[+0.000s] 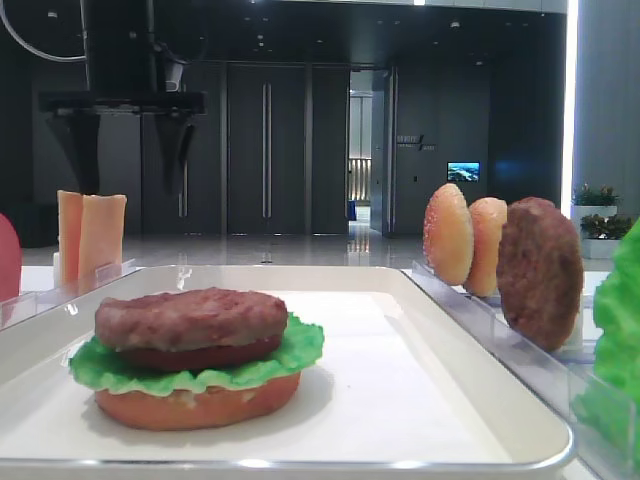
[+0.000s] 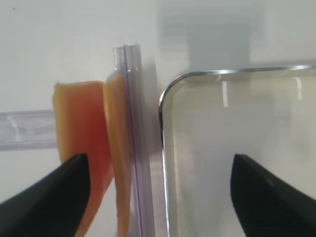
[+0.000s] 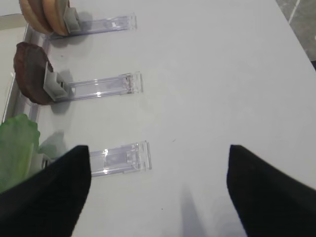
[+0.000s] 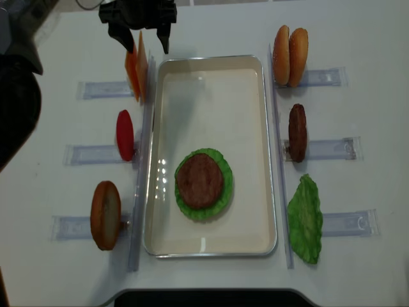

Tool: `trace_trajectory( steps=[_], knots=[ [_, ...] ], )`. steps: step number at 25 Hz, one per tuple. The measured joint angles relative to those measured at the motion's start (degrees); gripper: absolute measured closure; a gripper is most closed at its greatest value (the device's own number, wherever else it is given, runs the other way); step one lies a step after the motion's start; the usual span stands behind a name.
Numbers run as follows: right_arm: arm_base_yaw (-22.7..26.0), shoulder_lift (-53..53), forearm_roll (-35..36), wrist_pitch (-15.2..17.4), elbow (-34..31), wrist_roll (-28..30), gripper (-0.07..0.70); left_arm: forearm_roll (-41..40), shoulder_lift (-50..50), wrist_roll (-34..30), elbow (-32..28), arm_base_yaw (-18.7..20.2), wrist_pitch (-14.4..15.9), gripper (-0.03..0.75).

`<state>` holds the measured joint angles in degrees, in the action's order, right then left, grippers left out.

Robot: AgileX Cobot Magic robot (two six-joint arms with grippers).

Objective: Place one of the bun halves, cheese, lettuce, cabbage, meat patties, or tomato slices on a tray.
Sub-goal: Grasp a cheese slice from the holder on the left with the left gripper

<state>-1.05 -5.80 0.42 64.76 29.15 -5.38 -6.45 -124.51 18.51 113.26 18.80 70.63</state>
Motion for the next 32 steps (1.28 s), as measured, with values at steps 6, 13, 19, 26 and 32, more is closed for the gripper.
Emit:
trace_trajectory(
  steps=[6,13,19,26,32],
  knots=[
    [0.0,0.0,0.0,0.0,0.0,0.0,0.092,-0.7,-1.0,0.0,0.0,0.0,0.0,0.022],
    [0.0,0.0,0.0,0.0,0.0,0.0,0.092,-0.9,-2.7,0.0,0.0,0.0,0.0,0.022],
    [0.0,0.0,0.0,0.0,0.0,0.0,0.092,-1.6,-3.2,0.0,0.0,0.0,0.0,0.051],
    [0.0,0.0,0.0,0.0,0.0,0.0,0.092,-2.7,-3.2,0.0,0.0,0.0,0.0,0.493],
    [0.0,0.0,0.0,0.0,0.0,0.0,0.092,-3.5,-3.2,-0.1,0.0,0.0,0.0,0.680]
  ],
)
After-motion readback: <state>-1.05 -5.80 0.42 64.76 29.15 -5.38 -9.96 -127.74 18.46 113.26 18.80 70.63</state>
